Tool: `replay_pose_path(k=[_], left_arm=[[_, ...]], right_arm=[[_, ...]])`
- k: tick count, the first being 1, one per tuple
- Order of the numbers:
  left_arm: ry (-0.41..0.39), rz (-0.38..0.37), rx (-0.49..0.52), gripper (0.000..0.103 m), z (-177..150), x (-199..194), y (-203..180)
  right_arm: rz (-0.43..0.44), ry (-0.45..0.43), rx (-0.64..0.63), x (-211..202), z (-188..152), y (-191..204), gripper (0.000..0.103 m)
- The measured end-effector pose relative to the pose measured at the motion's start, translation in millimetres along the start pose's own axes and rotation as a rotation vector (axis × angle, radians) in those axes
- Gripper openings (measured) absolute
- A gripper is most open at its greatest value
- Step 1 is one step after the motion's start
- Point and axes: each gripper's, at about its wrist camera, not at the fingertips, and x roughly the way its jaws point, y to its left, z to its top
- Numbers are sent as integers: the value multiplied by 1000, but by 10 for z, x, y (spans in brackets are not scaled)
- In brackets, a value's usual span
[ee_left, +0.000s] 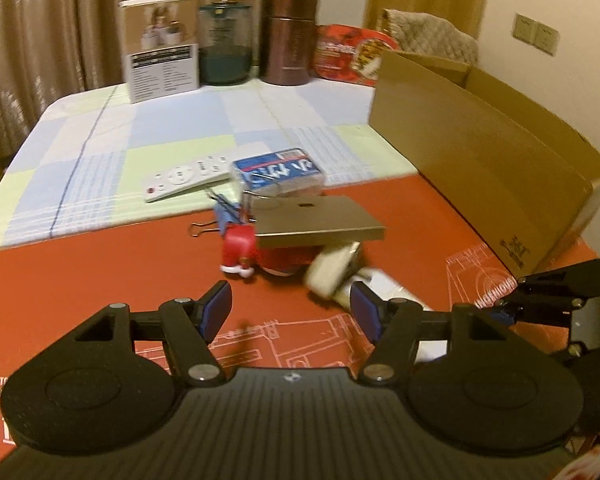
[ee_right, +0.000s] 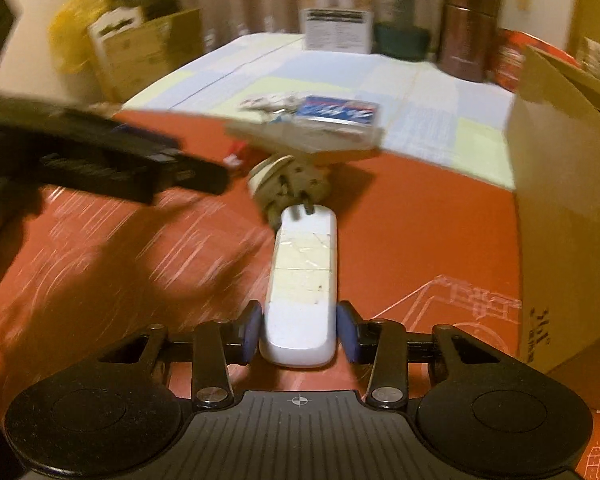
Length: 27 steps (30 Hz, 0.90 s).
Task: Organize rigid objects
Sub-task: 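Grasp the white plug adapter with the left tool while the right tool holds the dongle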
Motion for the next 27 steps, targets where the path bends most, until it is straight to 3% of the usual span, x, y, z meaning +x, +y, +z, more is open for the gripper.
replay_pose_path(k=[4, 10, 18, 27], left_arm=[[3, -20, 70, 60, -32, 55, -131], [-5, -35, 114, 60, -30, 176, -266], [-8, -45, 44, 53, -9, 402, -309], [-9, -35, -39, 31, -29, 474, -319]], right_arm=[[15, 14, 0, -69, -88, 33, 37], [-94, 9, 59, -109, -160, -117, 37], [-187, -13, 88, -114, -155, -222, 37], [-186, -24, 143, -165, -191, -335, 37]])
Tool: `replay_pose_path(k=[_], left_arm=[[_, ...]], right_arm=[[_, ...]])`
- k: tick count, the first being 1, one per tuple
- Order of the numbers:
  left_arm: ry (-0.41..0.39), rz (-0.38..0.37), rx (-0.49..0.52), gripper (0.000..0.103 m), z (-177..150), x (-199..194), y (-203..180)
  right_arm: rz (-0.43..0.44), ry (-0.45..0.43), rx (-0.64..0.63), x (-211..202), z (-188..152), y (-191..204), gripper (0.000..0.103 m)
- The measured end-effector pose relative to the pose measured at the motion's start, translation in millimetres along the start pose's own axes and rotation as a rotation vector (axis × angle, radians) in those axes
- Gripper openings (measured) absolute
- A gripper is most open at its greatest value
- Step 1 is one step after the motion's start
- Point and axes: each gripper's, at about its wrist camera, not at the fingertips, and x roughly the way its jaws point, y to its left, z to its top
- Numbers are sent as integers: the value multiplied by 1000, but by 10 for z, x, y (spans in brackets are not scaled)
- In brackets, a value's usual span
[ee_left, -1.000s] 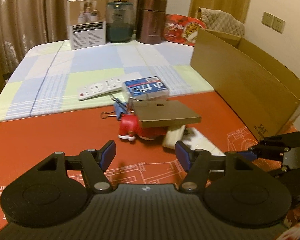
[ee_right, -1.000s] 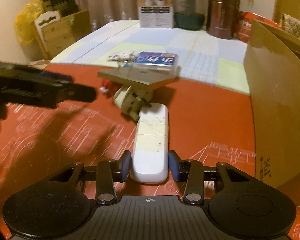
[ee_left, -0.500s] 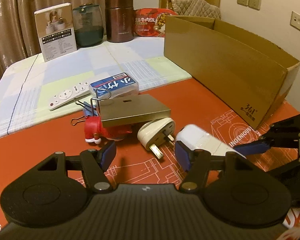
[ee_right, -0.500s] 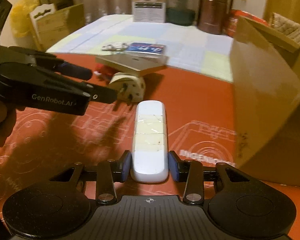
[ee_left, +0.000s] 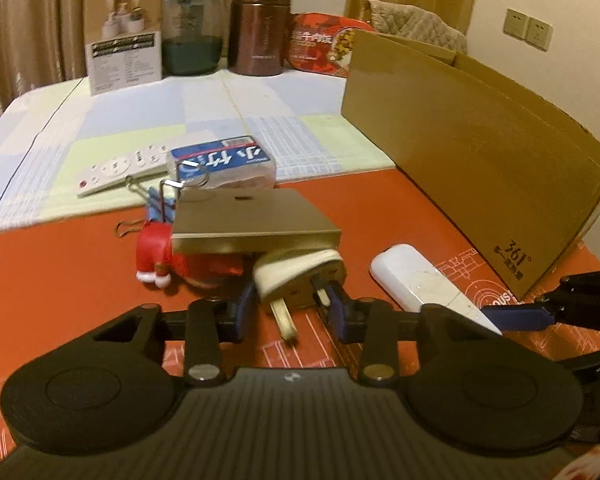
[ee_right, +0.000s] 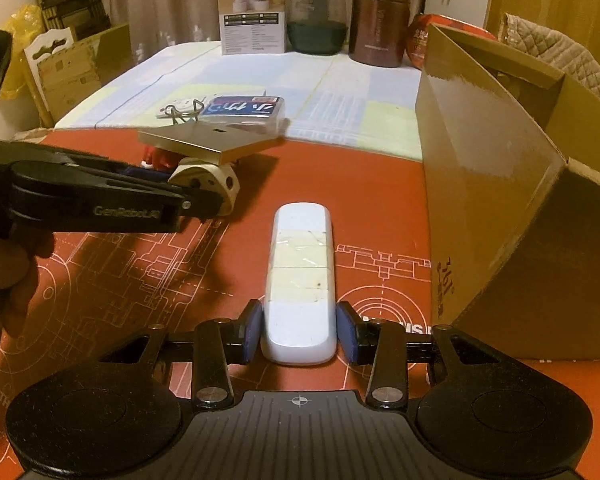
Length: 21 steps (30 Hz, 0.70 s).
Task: Organize rigid objects
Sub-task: 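Grasp the white plug adapter with the left tool while the right tool holds the dongle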
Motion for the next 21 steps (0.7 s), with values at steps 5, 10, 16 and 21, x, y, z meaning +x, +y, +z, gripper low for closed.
replay_pose_path(k=[5, 10, 16, 21], left_arm=[[34, 46, -38, 31, -124, -241, 9], [49, 74, -1, 31, -243, -434, -47], [8, 98, 8, 54, -306, -506, -118], [-13, 92, -5, 60, -276, -427, -152]], right_arm=[[8, 9, -1, -32, -14, 8, 37], [17, 16, -9, -72, -50, 50, 37], [17, 0, -15, -44, -57, 76, 37], [10, -16, -7, -29, -69, 67, 48]])
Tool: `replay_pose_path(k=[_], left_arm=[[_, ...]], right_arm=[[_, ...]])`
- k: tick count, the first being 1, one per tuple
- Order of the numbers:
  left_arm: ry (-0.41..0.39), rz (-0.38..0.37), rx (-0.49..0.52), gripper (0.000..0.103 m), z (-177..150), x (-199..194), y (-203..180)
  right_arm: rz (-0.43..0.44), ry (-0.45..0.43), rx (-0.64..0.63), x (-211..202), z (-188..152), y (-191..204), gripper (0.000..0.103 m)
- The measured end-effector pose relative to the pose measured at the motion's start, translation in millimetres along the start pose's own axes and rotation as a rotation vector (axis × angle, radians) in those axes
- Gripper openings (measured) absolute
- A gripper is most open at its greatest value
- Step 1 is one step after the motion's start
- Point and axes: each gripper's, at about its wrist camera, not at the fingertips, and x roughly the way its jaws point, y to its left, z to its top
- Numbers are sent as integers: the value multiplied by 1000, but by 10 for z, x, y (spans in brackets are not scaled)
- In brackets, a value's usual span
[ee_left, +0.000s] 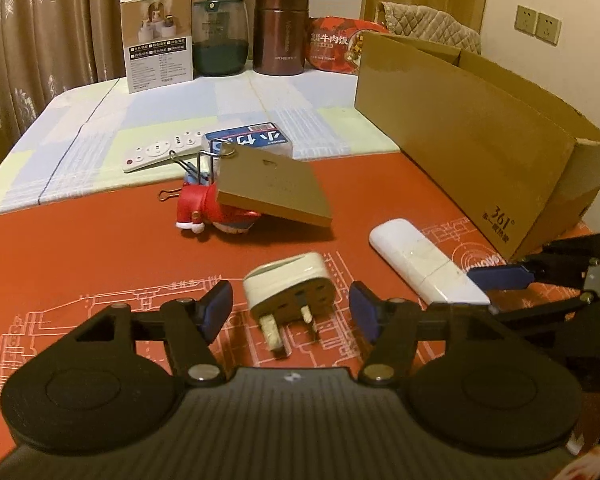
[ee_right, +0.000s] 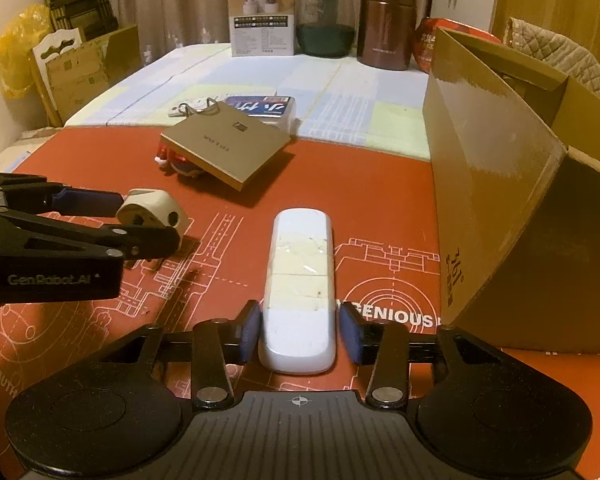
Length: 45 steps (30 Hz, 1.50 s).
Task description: Organize rigid objects
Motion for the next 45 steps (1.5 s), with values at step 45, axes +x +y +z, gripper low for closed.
replay_pose_path(k=[45], left_arm=[[-35, 11, -94, 47, 93, -108, 109]], right_arm=[[6, -76, 28, -19, 157, 23, 37]])
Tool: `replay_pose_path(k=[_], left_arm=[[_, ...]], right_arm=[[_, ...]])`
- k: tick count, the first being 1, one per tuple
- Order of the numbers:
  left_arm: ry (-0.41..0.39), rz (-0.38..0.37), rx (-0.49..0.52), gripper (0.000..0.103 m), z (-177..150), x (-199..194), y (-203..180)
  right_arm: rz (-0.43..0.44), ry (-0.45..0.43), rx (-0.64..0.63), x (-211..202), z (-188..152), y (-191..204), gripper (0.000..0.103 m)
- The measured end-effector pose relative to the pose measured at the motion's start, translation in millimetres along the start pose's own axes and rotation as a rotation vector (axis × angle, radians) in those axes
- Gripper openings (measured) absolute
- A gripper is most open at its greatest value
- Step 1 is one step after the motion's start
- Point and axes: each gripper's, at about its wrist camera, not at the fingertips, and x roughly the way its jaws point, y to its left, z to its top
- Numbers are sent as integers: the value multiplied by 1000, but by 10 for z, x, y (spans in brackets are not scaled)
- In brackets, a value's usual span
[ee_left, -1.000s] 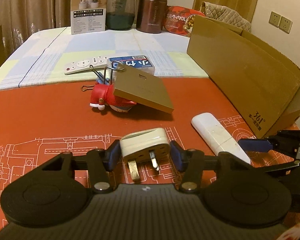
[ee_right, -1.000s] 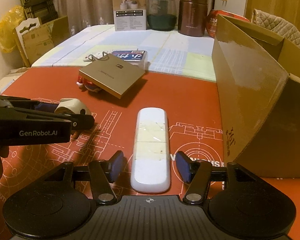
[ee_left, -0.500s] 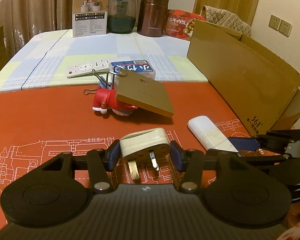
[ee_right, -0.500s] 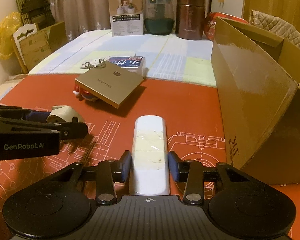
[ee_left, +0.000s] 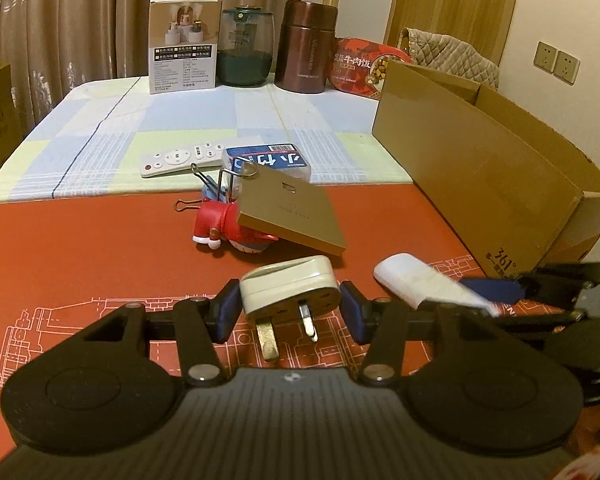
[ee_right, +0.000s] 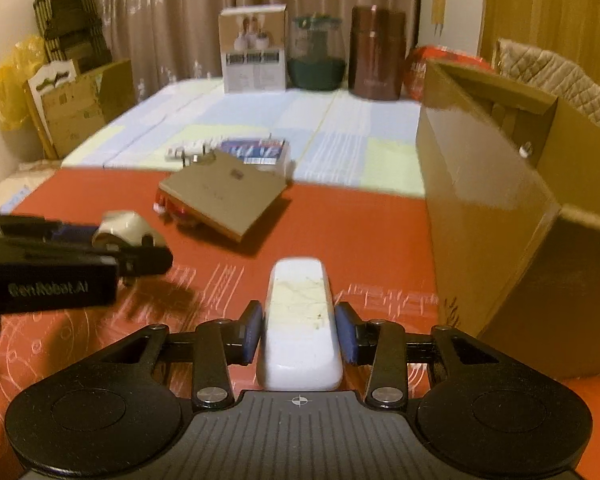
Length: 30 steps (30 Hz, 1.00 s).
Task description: Organize rigid objects
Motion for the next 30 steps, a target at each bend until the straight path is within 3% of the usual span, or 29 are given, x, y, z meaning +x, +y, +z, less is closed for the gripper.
replay_pose_path(k=[3, 10, 16, 23, 30], left_arm=[[3, -3, -2, 47, -3, 11, 4], [10, -13, -15, 47, -4, 46, 25], [7, -16, -18, 47, 4, 43, 22], [-19, -15, -14, 47, 68, -55, 22], [-77, -19, 49, 48, 295, -248, -169]], right_arm=[[8, 34, 4, 83, -56, 12, 37], [-5, 10, -15, 184, -72, 55, 41], [-3, 17, -14, 190, -36, 71, 37], [-19, -71, -14, -13, 46, 71, 37], [14, -164, 39, -431, 364, -46, 37]])
